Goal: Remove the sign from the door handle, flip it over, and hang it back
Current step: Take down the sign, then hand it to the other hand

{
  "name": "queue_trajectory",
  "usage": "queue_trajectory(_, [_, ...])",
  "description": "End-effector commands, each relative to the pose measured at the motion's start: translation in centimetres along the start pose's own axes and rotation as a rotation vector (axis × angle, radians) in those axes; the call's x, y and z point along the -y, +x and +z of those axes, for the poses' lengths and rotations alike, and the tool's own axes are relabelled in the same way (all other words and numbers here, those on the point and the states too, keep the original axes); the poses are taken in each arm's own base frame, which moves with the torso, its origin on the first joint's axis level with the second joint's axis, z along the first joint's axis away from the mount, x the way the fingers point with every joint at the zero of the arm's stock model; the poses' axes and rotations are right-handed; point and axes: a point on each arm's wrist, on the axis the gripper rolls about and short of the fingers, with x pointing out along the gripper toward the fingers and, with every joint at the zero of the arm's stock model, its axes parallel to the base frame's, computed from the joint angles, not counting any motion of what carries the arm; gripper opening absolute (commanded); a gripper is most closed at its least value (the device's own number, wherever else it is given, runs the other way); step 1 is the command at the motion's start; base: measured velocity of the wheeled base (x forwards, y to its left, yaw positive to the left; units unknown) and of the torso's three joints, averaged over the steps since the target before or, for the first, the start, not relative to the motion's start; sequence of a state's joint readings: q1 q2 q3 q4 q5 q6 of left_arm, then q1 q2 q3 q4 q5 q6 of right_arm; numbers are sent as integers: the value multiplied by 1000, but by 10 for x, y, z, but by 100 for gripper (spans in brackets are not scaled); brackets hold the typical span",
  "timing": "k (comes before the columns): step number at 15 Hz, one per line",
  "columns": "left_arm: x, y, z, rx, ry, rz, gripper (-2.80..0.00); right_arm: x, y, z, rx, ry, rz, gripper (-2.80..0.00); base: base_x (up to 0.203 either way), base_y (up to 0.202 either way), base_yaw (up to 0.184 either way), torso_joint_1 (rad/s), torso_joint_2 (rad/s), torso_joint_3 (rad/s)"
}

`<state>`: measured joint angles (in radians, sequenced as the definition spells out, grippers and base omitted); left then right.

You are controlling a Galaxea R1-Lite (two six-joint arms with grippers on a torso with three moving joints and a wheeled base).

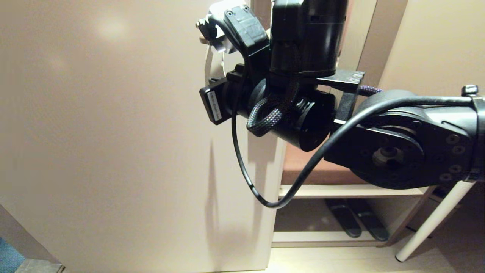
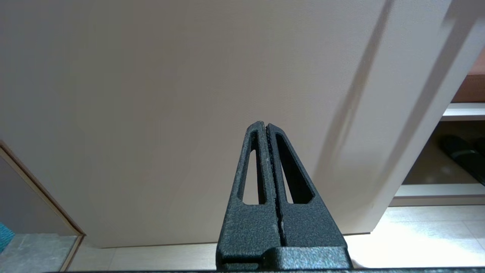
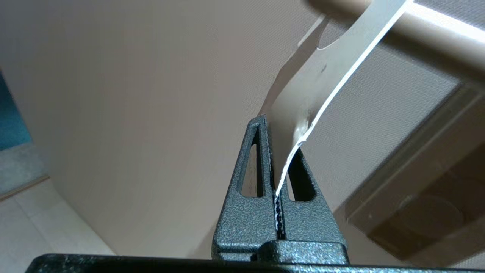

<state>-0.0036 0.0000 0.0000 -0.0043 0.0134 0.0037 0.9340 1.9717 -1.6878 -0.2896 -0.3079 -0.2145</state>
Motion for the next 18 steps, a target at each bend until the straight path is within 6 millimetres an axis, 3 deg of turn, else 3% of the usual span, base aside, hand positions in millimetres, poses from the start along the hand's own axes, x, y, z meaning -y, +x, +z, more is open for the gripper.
queue_trajectory(1, [0, 0, 0, -1, -1, -1, -280, -2, 5, -4, -1, 0, -3, -280, 0, 0, 0, 0, 0, 0])
queue_trajectory(11, [0, 0, 0, -1, -1, -1, -280, -4, 3, -8, -17, -6, 8, -280, 0, 0, 0, 0, 0, 0])
queue_trajectory(18, [0, 0, 0, -1, -1, 1, -280, 2, -44, -12, -62, -22, 119, -280, 0, 0, 0, 0, 0, 0])
